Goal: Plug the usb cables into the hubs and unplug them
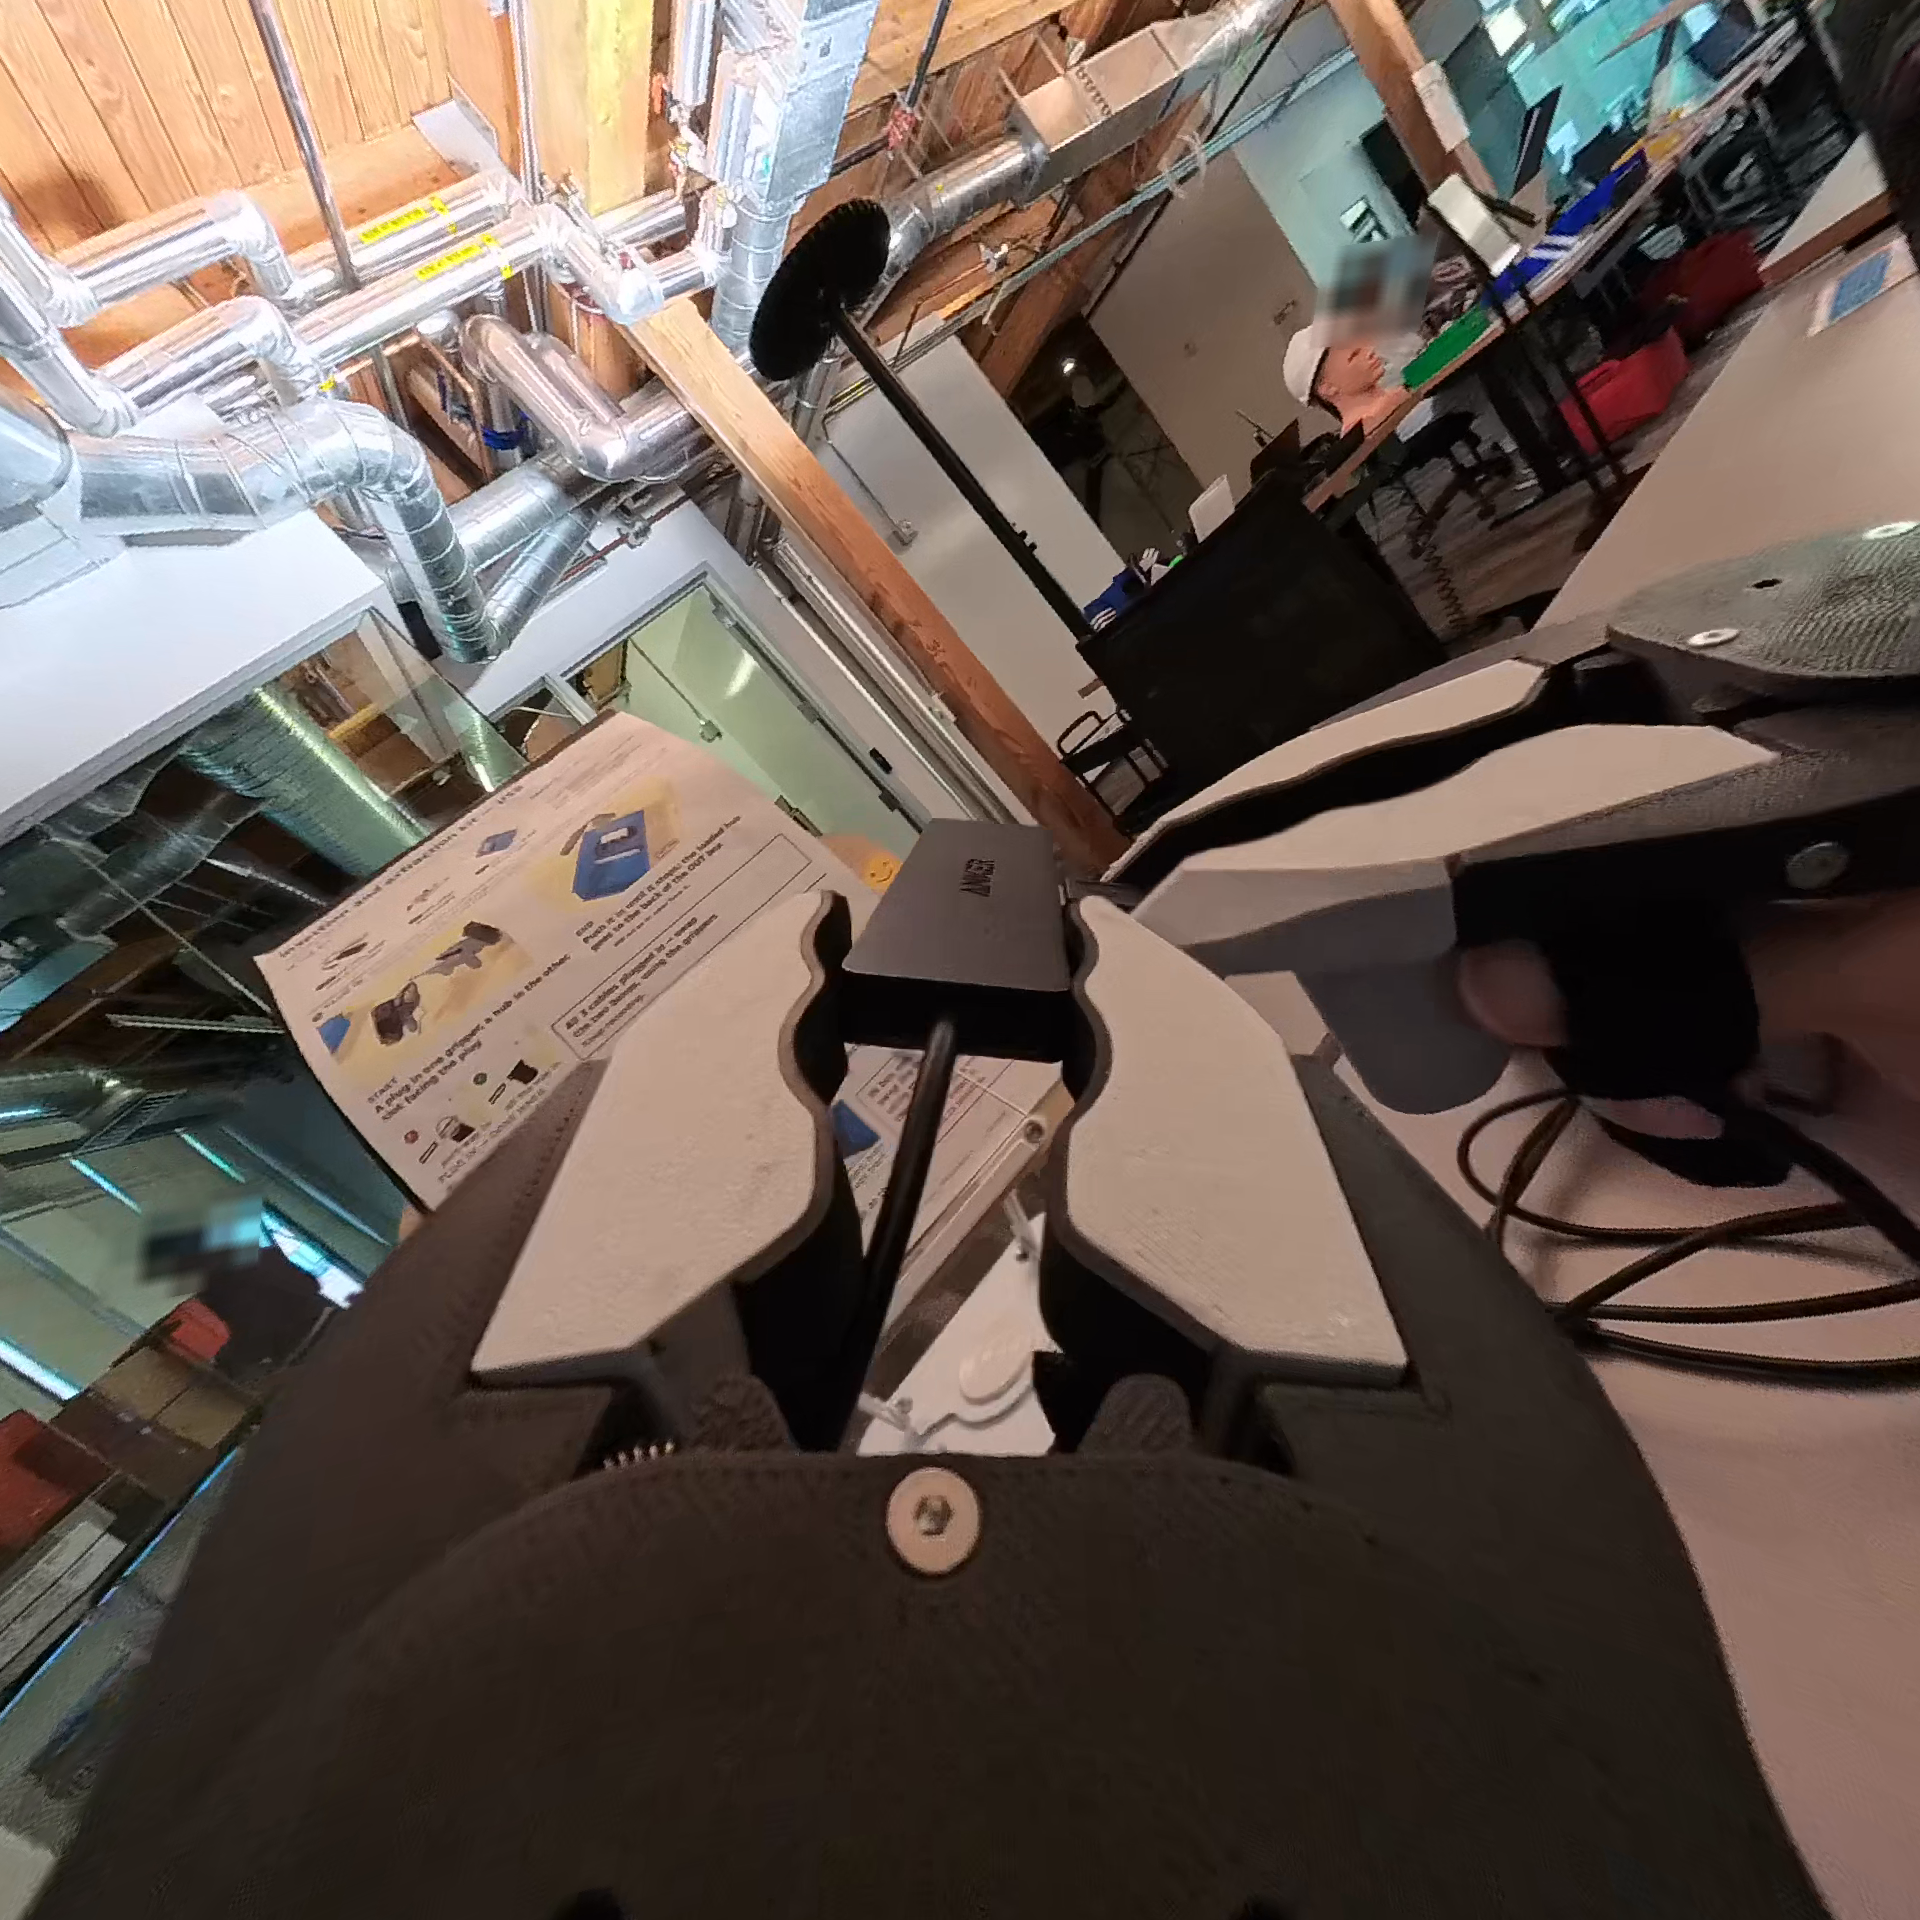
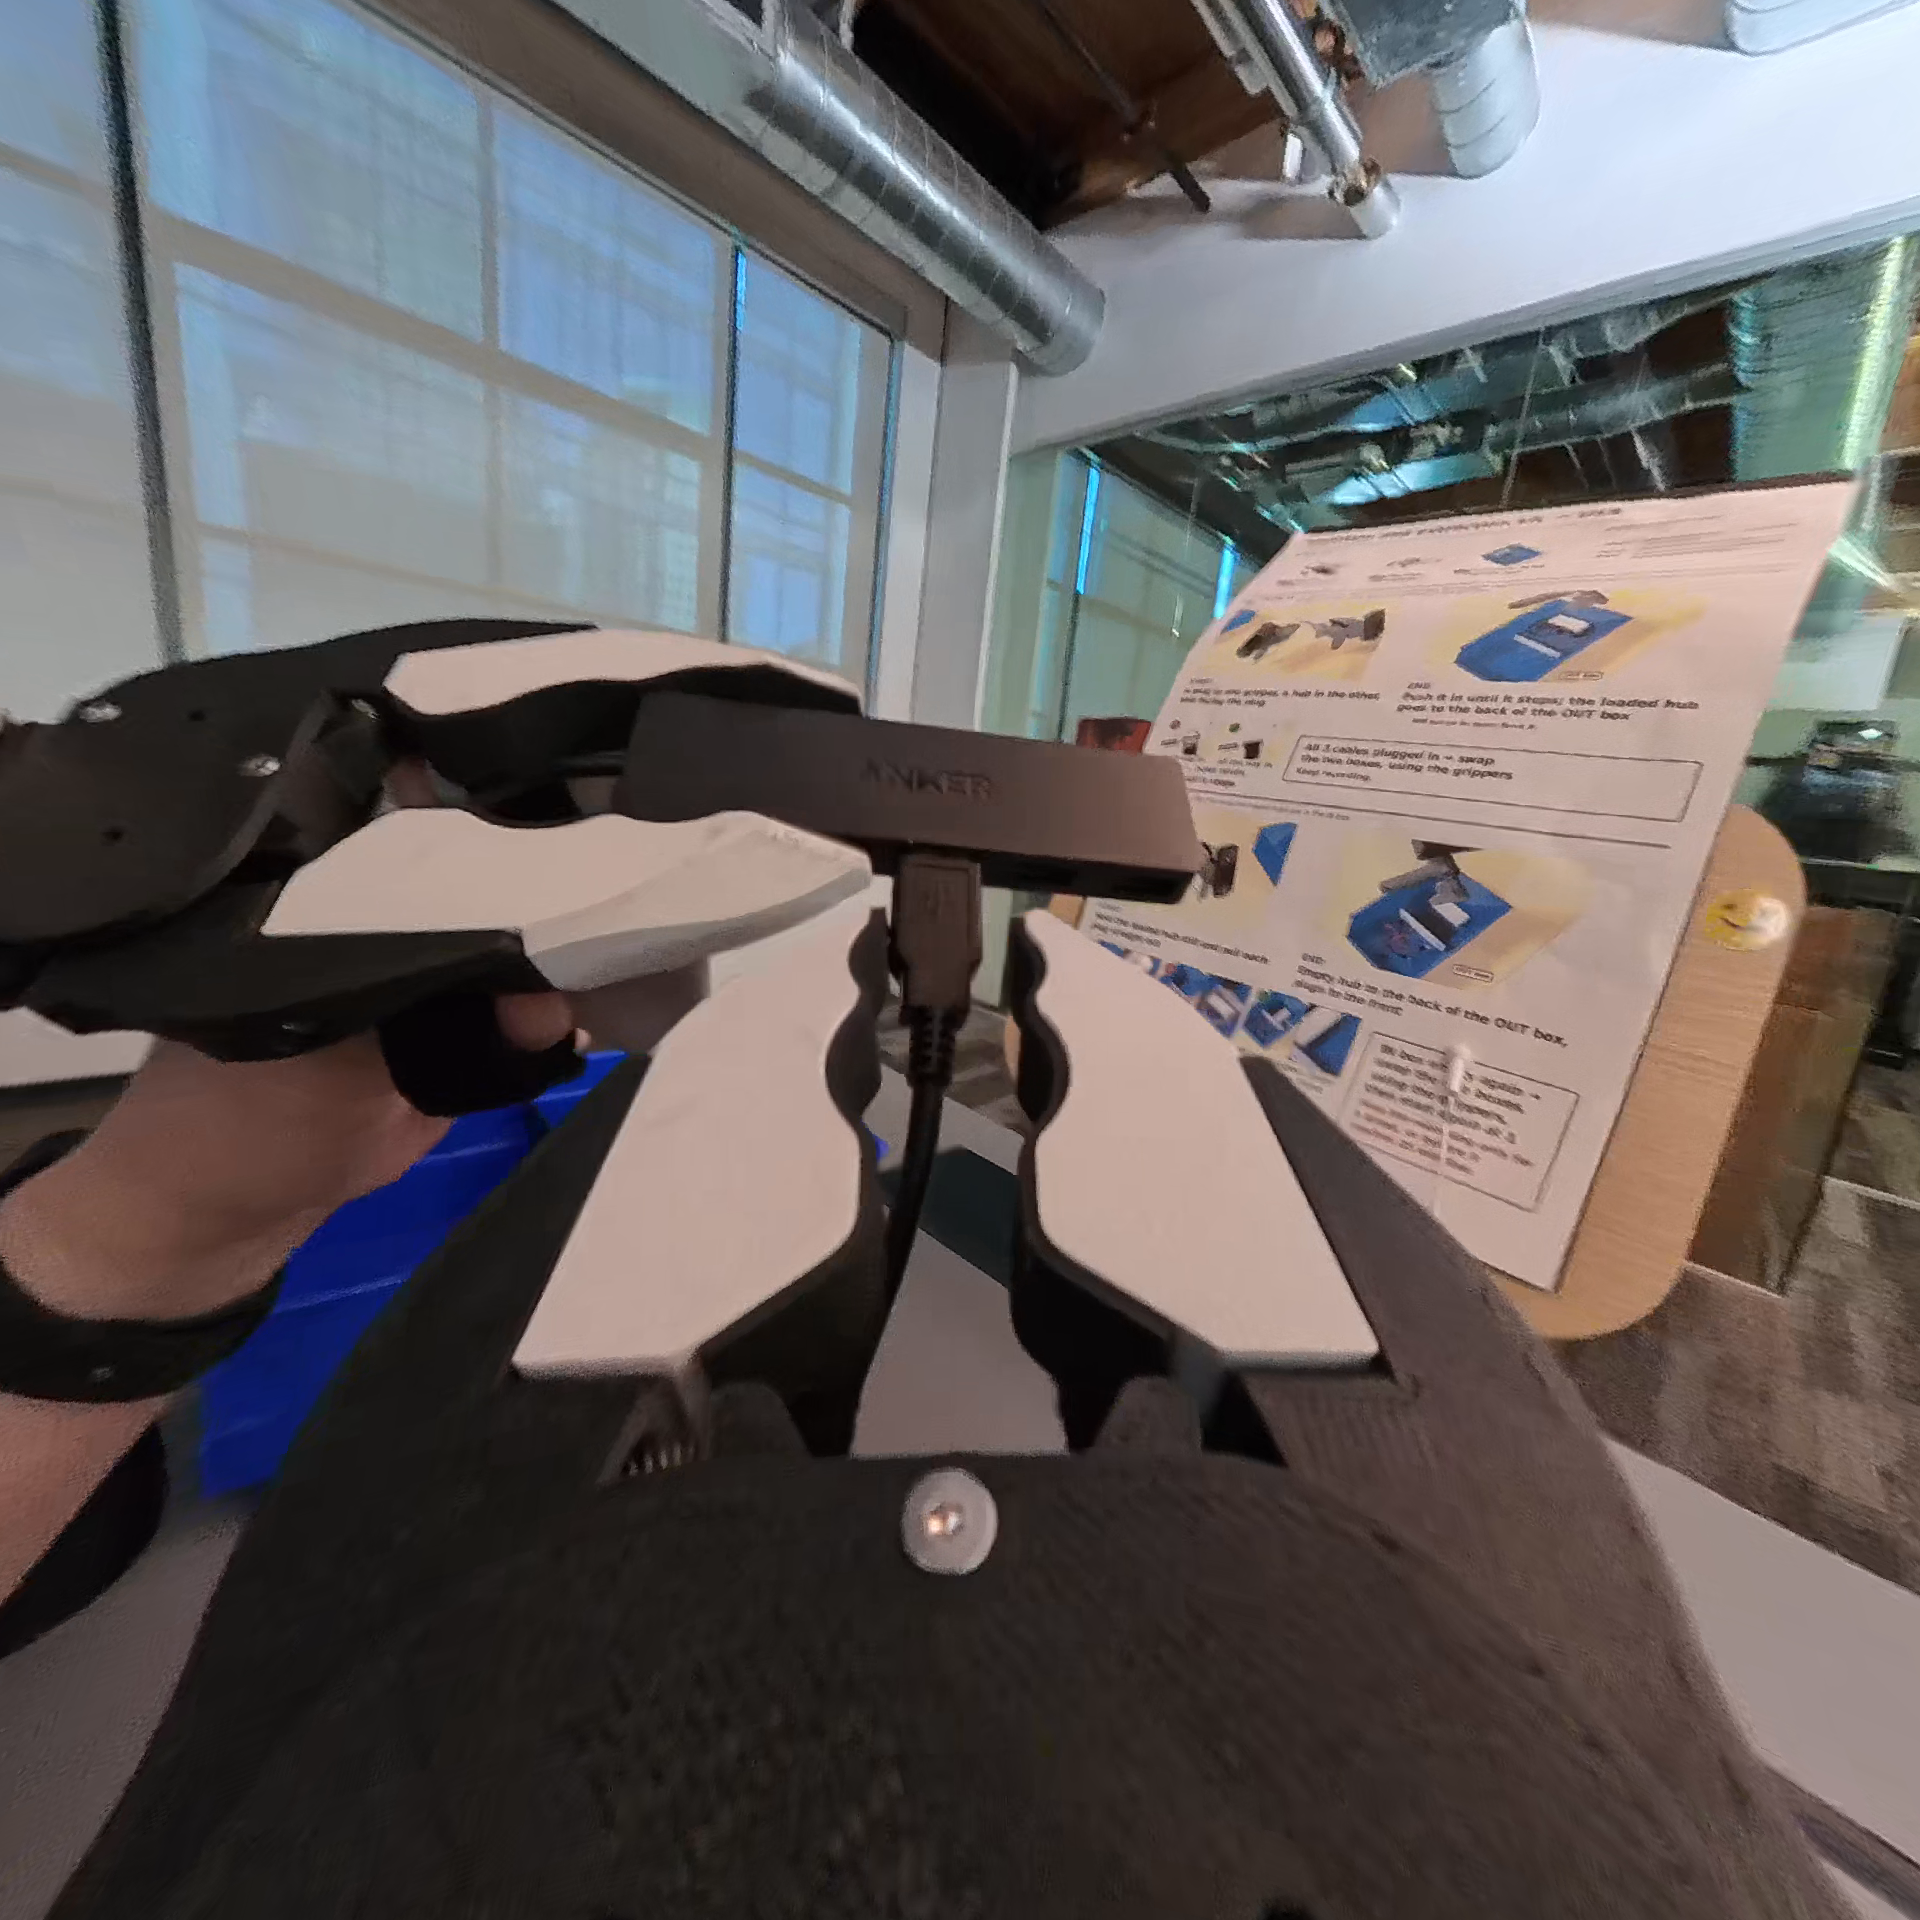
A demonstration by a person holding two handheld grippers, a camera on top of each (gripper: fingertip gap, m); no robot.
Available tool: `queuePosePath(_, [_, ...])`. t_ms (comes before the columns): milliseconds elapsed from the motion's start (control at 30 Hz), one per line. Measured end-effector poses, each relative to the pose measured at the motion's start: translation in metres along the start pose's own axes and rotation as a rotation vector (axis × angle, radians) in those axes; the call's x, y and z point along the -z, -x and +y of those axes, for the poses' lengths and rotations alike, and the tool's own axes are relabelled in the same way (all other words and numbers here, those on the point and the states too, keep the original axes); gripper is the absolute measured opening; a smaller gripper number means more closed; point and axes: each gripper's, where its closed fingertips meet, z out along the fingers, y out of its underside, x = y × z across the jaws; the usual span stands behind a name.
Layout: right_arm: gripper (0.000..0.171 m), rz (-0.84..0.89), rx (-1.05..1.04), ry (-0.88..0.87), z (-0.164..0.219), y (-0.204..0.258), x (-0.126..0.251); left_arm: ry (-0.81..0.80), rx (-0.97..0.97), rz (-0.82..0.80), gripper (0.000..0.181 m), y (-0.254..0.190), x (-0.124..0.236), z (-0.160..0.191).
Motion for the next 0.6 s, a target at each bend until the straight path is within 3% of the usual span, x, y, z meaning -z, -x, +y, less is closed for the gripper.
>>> queuePosePath(233, [0.017, -0.029, -0.034, 0.011, -0.003, 0.002, 0.003, -0.017, -0.022, -0.014, 0.038, -0.001, 0.0, -0.003])
queuePosePath(467, [0.018, 0.06, 0.055, 0.008, -0.012, 0.001, 0.007, -0.021, -0.028, -0.041, 0.039, 0.0, 0.0, -0.01])
queuePosePath(600, [0.017, -0.084, 0.083, -0.008, -0.017, 0.008, 0.007, -0.032, 0.002, -0.005, 0.039, 0.002, 0.005, -0.014])
